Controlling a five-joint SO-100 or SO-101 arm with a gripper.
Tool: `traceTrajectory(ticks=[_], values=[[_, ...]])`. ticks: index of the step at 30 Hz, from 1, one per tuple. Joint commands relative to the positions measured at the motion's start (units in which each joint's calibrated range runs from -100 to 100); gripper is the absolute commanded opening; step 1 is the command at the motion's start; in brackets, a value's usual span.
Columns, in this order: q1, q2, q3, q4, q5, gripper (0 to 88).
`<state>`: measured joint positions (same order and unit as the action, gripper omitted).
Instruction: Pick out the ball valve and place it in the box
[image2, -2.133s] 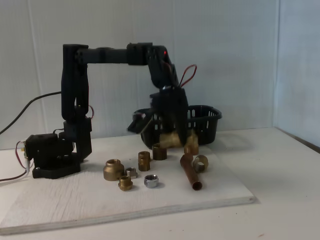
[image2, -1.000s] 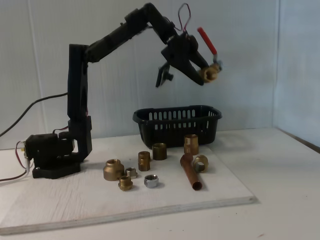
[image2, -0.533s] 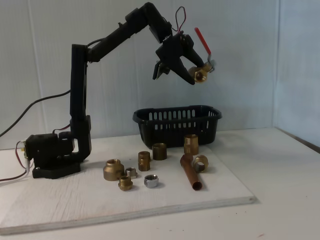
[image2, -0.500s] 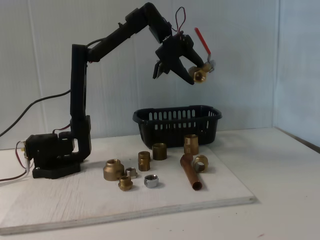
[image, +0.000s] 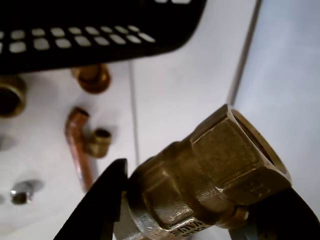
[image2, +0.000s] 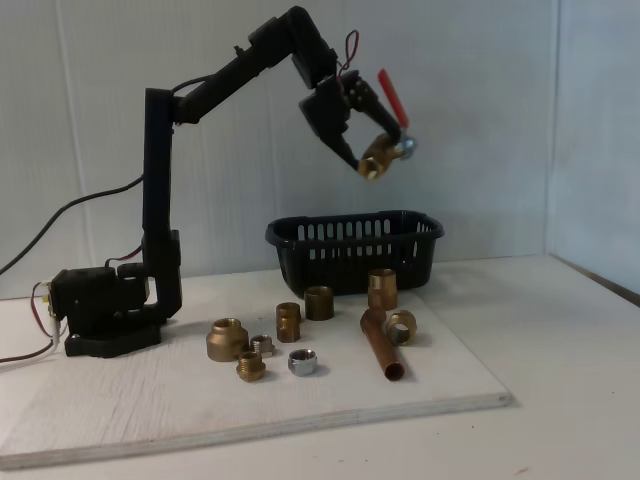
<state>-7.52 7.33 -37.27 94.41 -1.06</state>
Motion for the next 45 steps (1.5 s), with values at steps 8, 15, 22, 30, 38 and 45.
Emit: traceTrajectory(ticks=[8,15,22,30,38,45], values=[[-4.0,-5.1,-4.2,4.0,-1.2,0.9],[-4.8,-5.2,-4.5,3.4,14.5,0.9],[-4.5,-5.2,-4.9,3.3,28.8,0.9],[-5.1,-5.2,-4.3,3.4,39.6,0.9],[-5.2,-5.2,-4.3,3.3,47.2,0.9],[-5.9,-4.4,-2.0,3.8,57.7,0.9]])
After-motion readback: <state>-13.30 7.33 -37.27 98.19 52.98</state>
